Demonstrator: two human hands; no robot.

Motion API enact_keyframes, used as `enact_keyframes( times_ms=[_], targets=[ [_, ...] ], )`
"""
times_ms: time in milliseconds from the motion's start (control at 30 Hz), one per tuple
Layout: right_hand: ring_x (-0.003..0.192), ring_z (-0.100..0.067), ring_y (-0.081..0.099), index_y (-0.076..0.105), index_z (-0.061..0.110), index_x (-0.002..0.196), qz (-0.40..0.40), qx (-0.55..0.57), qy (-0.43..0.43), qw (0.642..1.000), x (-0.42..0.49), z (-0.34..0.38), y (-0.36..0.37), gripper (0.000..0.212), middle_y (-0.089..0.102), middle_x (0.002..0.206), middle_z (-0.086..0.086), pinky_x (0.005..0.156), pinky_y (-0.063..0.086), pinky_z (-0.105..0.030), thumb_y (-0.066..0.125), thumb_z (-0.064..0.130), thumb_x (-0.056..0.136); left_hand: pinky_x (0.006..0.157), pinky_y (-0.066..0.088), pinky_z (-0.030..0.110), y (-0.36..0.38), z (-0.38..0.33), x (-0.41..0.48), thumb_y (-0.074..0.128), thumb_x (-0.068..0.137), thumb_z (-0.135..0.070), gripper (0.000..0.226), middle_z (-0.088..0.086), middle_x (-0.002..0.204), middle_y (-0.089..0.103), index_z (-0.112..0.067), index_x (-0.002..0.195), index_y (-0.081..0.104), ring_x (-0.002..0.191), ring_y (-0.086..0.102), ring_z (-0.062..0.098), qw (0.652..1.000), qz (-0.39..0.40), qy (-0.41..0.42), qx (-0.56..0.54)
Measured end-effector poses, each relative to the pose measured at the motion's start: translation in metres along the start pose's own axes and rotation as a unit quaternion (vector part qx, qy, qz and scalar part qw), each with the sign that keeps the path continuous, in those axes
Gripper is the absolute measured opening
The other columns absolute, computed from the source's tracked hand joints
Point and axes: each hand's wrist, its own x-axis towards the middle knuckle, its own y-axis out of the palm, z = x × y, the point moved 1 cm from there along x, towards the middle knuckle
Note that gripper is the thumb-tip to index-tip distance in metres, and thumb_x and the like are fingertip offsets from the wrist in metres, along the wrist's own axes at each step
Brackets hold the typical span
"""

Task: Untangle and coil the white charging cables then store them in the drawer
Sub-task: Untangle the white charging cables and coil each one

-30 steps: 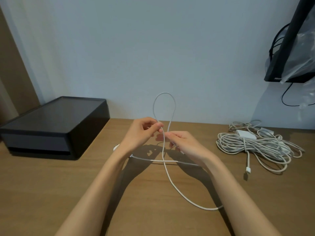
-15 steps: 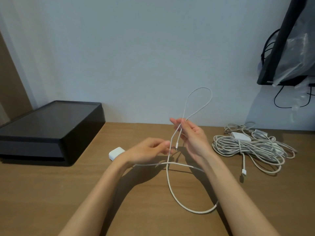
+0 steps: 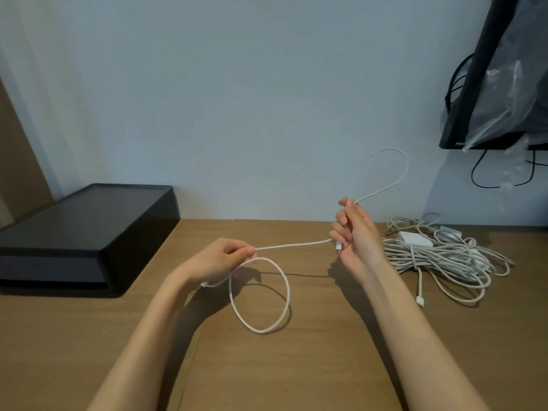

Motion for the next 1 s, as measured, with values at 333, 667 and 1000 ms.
enact_keyframes(
  times_ms=[333, 667, 1000],
  targets=[
    [0.038, -0.002, 0.022, 0.045, 0.011, 0.084, -0.031, -0.098, -0.007, 0.995, 0.001, -0.002, -0.002, 0.027, 0.029, 0.047, 0.01, 0.034, 0.02, -0.014, 0.029, 0.017, 0.106, 0.058, 0.04, 0.023, -0.01, 0.027, 0.005, 0.043, 0.1, -0.024, 0.032, -0.003, 0.066, 0.057, -0.021, 0.077, 0.065, 0.062, 0.052, 0.013, 0.988, -0.089, -0.105, 0.076],
    [0.054, -0.013, 0.038, 0.051, 0.013, 0.083, 0.049, -0.628, -0.124, 0.767, -0.006, -0.017, -0.007, 0.028, 0.039, 0.061, 0.005, 0.047, 0.028, -0.02, 0.032, 0.017, 0.103, 0.061, 0.046, 0.019, -0.02, 0.012, -0.002, 0.057, 0.091, -0.031, 0.018, 0.003, 0.085, 0.062, -0.015, 0.089, 0.065, 0.072, 0.054, 0.011, 0.962, -0.235, -0.075, -0.118],
    [0.053, 0.01, 0.048, 0.061, 0.022, 0.101, 0.209, -0.534, 0.035, 0.818, -0.022, -0.03, 0.015, 0.023, 0.052, 0.061, 0.021, 0.05, 0.036, -0.01, 0.04, 0.029, 0.102, 0.066, 0.04, 0.02, -0.013, -0.009, -0.003, 0.055, 0.092, -0.032, 0.014, 0.002, 0.086, 0.062, -0.024, 0.087, 0.065, 0.077, 0.051, 0.011, 0.966, -0.223, 0.005, -0.129]
  ],
)
